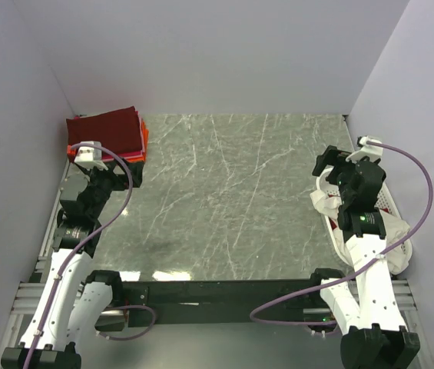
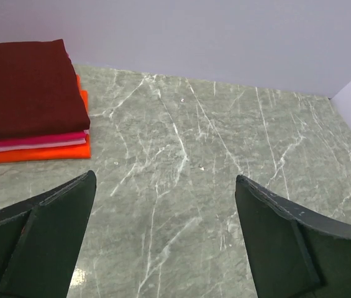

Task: Fold and stack the t-shirts
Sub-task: Grab the tshirt from the pile

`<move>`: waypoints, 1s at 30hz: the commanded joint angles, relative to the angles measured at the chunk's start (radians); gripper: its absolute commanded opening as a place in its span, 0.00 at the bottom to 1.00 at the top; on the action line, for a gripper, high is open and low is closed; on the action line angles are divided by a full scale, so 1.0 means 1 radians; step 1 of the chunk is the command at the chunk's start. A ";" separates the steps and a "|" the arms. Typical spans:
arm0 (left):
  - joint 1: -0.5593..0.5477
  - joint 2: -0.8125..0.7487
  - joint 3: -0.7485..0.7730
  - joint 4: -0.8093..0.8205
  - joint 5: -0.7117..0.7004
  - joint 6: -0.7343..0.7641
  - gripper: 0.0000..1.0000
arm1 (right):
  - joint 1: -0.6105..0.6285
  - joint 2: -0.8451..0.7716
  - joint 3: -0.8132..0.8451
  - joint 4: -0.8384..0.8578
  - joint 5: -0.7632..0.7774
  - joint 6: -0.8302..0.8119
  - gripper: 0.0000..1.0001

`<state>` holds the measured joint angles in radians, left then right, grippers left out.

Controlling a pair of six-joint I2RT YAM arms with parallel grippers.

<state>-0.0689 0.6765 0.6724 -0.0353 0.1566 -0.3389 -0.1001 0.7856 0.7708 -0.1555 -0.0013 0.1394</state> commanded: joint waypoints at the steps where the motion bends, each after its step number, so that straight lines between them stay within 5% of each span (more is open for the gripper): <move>1: -0.002 -0.008 0.023 0.009 0.020 -0.014 1.00 | -0.021 -0.020 0.024 0.020 0.012 0.020 1.00; 13: -0.003 -0.006 0.030 -0.002 0.023 -0.015 1.00 | -0.043 -0.052 -0.031 0.036 -0.230 -0.132 1.00; 20: -0.003 0.008 0.050 -0.029 0.029 -0.023 0.99 | -0.027 -0.022 0.135 -0.264 -0.208 -0.506 1.00; 30: -0.006 -0.002 0.062 -0.037 0.069 -0.025 0.99 | -0.059 0.217 0.268 -0.599 -0.127 -0.577 1.00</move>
<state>-0.0696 0.6842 0.6888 -0.0906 0.1905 -0.3603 -0.1379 0.9298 1.0325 -0.6029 -0.1467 -0.3973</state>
